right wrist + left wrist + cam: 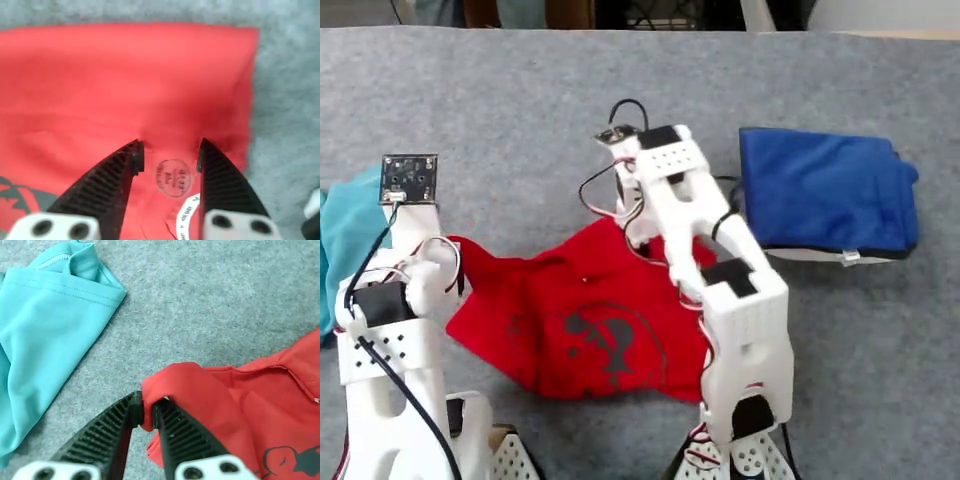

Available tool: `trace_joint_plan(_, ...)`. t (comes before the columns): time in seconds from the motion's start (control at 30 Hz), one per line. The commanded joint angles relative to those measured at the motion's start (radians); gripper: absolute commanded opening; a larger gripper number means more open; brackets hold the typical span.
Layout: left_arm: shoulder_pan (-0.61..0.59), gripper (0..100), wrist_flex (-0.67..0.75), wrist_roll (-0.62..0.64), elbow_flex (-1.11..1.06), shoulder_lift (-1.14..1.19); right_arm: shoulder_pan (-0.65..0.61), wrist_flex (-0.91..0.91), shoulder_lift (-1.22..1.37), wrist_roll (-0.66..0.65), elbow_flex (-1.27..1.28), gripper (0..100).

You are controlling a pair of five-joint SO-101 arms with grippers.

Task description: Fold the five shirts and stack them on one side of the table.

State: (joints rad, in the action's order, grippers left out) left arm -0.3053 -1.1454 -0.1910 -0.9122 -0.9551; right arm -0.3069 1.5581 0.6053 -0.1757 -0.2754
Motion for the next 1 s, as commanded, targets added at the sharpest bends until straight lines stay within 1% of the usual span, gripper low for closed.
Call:
trace_joint_plan(0.0, -0.002, 3, -0.003, 0.0, 0.008, -0.008, 0.035, 0.041, 0.01, 0.009, -0.096, 14.4)
trace_joint_plan(0.07, -0.001, 3, -0.003, 0.002, 0.012, -0.008, 0.04, 0.048, 0.015, 0.009, -0.111, 8.2)
trace_joint_plan(0.1, -0.001, 3, -0.003, 0.002, 0.012, -0.008, 0.041, 0.043, 0.015, 0.008, -0.114, 6.9)
trace_joint_plan(0.5, -0.002, 3, -0.003, 0.002, 0.01, -0.008, 0.04, 0.037, 0.008, 0.005, -0.12, 5.8)
trace_joint_plan(0.57, -0.002, 3, -0.003, 0.002, 0.01, -0.008, 0.04, 0.04, 0.005, 0.008, -0.15, 3.8)
trace_joint_plan(0.77, -0.002, 3, -0.003, 0.002, 0.007, -0.008, 0.023, 0.037, 0.007, 0.011, -0.28, 3.9)
trace_joint_plan(0.87, -0.001, 3, -0.003, 0.002, 0.005, -0.006, 0.006, -0.006, 0.008, 0.011, -0.326, 3.9)
trace_joint_plan(0.97, -0.001, 3, -0.002, 0.003, 0.005, -0.006, -0.015, -0.095, 0.008, 0.011, -0.335, 3.9)
